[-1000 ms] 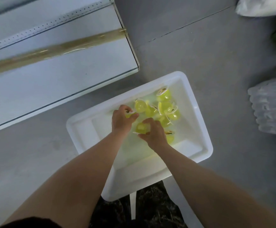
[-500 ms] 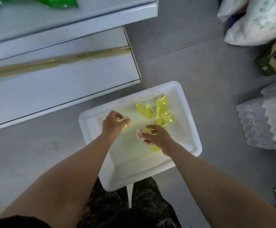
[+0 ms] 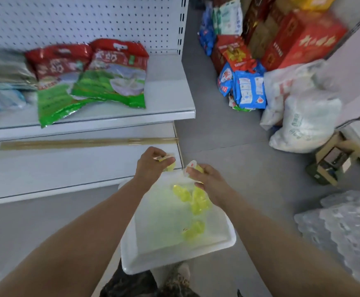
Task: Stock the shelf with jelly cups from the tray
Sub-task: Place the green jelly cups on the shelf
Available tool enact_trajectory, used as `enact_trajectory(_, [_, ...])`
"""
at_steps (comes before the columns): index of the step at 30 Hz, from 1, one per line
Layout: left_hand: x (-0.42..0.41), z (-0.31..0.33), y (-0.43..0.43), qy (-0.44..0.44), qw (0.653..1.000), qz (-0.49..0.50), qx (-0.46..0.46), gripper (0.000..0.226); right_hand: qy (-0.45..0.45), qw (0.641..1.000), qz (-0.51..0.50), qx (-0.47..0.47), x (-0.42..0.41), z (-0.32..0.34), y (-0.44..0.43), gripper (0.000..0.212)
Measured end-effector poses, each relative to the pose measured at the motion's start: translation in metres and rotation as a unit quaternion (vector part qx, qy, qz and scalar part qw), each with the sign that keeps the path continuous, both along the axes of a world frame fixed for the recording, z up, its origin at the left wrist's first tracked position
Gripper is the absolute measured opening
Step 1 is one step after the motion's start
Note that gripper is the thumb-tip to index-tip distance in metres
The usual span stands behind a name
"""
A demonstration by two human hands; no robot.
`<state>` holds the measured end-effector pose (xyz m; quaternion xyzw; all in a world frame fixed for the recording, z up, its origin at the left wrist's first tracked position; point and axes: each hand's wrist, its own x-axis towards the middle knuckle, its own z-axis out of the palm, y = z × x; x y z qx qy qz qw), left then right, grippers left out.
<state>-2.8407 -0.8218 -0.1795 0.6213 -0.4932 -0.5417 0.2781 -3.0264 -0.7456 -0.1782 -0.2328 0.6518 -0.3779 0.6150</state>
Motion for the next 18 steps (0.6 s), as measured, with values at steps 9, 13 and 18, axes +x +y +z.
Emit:
enact_trajectory(9, [0.012,0.15,-0.035,0.013,0.985,-0.006,-0.173,0.036,0.051,0.974,0.034,-0.22,-0.003,0.139,-0.054,0.039])
enact_trajectory(13, [0.021,0.213,-0.052,-0.001,0.97,-0.029,-0.242,0.038,0.066,0.951,0.05,-0.299,-0.002,0.198,-0.079,0.041])
enact_trajectory(18, [0.028,0.282,-0.075,-0.024,0.953,-0.058,-0.295,0.045,0.112,0.923,0.068,-0.362,0.001,0.256,-0.11,0.041])
